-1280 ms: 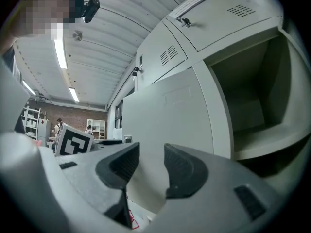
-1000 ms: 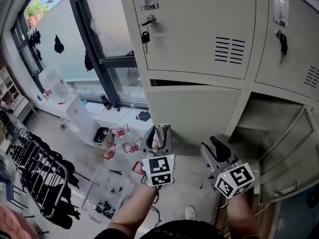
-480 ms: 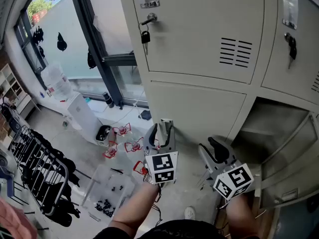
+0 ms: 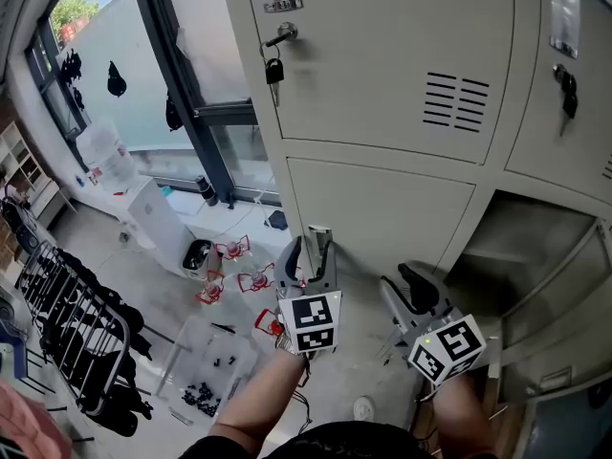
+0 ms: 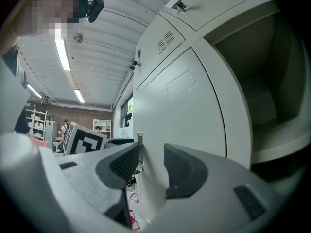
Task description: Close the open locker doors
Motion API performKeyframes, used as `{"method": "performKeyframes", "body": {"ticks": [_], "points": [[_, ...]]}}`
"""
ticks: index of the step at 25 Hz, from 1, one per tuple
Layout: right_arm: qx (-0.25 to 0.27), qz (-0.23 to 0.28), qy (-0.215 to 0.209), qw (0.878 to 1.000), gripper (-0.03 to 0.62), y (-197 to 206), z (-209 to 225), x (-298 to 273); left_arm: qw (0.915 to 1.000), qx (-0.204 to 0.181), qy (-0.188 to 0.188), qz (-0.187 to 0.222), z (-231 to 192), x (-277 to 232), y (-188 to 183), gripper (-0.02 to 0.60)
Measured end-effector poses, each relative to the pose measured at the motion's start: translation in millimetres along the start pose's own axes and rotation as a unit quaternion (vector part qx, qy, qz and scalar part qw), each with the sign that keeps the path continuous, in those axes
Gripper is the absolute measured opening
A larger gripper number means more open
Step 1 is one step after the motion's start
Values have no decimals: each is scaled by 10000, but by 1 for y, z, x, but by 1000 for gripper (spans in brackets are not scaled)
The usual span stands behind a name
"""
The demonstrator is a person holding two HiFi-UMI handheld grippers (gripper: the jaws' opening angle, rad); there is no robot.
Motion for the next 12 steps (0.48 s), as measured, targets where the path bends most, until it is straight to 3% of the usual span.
{"method": "performKeyframes", "body": {"ticks": [12], "points": [[-20, 36, 75, 10000, 147, -1, 0, -2, 9999, 19, 102, -31, -2, 1, 3, 216]]}}
Point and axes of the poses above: the fingertips, and each gripper's own axes: x backward along the fingers, z to its right, y out of its underside, the point moved 8 cm from there along x, backward along the fingers, and after that the axes turned 4 degrees about y, right-handed, at the moved point
